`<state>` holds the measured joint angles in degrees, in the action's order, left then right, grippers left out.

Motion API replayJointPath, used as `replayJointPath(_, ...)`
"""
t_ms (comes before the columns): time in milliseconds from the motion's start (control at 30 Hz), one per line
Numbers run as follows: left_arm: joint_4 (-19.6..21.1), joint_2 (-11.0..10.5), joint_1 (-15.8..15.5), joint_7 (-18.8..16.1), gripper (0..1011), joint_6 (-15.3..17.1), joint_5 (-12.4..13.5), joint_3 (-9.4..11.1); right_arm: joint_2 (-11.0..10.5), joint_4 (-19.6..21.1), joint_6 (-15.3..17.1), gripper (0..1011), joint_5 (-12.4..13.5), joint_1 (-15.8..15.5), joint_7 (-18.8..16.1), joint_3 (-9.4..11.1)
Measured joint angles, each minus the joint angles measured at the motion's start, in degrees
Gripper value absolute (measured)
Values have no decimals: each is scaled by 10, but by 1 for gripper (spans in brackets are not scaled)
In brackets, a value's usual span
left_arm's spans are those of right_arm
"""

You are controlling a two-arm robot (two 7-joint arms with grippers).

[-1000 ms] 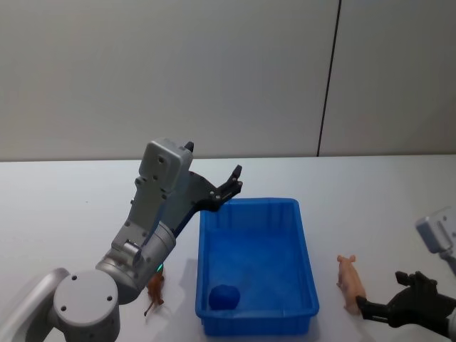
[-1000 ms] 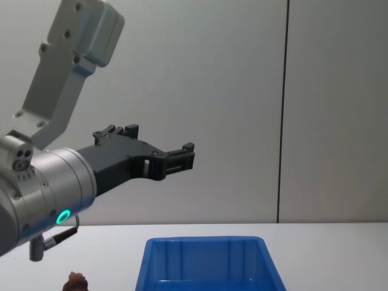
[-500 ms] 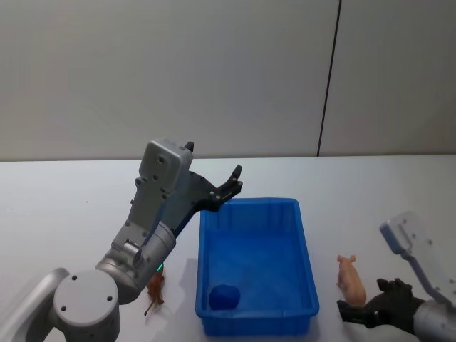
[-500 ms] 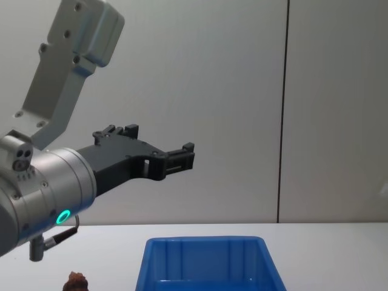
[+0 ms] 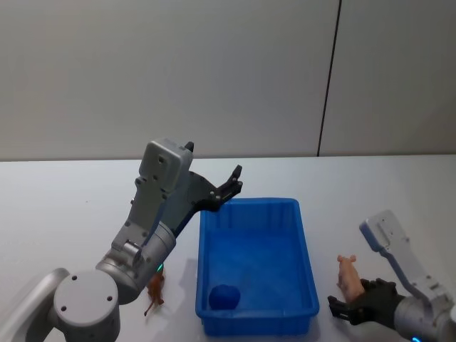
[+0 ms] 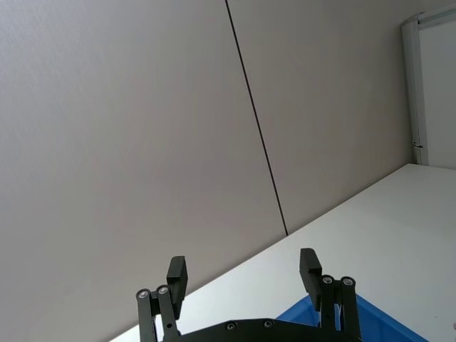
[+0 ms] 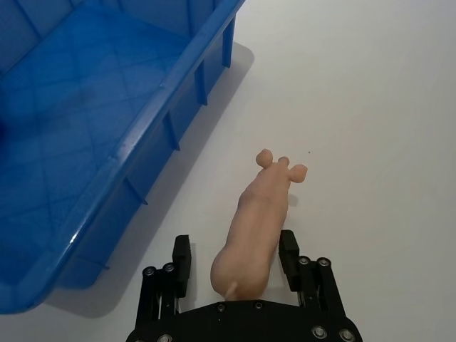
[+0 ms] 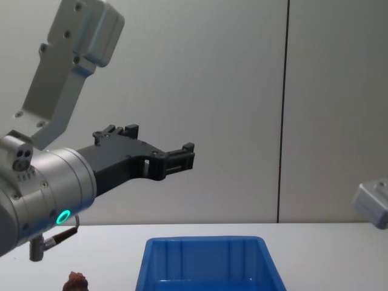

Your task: Pick up the two dolls from the table and place them into the box.

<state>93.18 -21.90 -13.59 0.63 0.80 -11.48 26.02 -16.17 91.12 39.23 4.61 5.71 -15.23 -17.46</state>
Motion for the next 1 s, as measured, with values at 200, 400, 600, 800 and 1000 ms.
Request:
replayJointPath(200,0,0,0,0,1001,0,0,0,5,-7,0,617,-5,5,1,-3)
replayJointPath(400,0,0,0,0,1001,0,0,0,9,-12,0,419,-8,8,1,-5)
replayJointPath(600,0,0,0,0,1001,0,0,0,10,-13,-1,383,-10,9,2,-6)
replayJointPath(800,0,0,0,0,1001,0,0,0,10,-9,-9,383,-9,9,12,-3)
replayJointPath(1000,0,0,0,0,1001,0,0,0,10,2,-27,383,-6,9,29,3)
